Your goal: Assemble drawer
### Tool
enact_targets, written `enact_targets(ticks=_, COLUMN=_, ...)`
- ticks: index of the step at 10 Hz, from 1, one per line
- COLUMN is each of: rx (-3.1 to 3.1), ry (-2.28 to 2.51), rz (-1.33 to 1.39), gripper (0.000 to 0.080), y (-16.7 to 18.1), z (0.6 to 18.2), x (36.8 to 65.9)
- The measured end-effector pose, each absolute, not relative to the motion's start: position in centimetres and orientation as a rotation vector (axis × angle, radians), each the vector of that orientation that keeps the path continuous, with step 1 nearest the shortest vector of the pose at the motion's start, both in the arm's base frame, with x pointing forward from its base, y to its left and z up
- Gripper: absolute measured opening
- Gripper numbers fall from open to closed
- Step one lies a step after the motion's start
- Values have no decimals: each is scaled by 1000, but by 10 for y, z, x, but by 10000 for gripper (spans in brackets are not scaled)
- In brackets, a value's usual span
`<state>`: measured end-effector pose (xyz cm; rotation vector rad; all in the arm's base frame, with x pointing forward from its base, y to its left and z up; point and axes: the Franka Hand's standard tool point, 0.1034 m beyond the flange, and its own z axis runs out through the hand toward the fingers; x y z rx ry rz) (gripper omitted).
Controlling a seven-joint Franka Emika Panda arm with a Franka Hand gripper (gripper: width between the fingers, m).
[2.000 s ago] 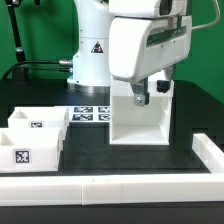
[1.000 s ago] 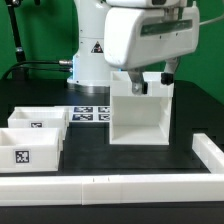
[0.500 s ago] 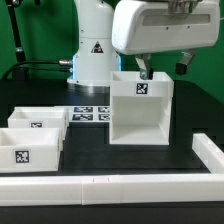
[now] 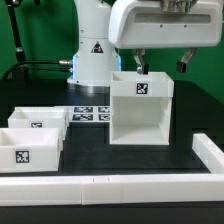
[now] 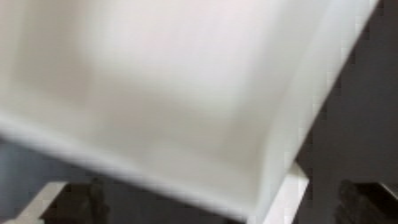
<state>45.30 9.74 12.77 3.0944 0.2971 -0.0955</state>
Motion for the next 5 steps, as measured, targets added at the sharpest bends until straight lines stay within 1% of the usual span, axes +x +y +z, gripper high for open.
enact_targets(ticks=2, rx=3109, ry=195, rz=-131, gripper=650, y=100, z=121, x=441)
enact_targets(ticks=5, rx=3116, ry=153, rz=-142, gripper=650, y=101, z=102, x=431)
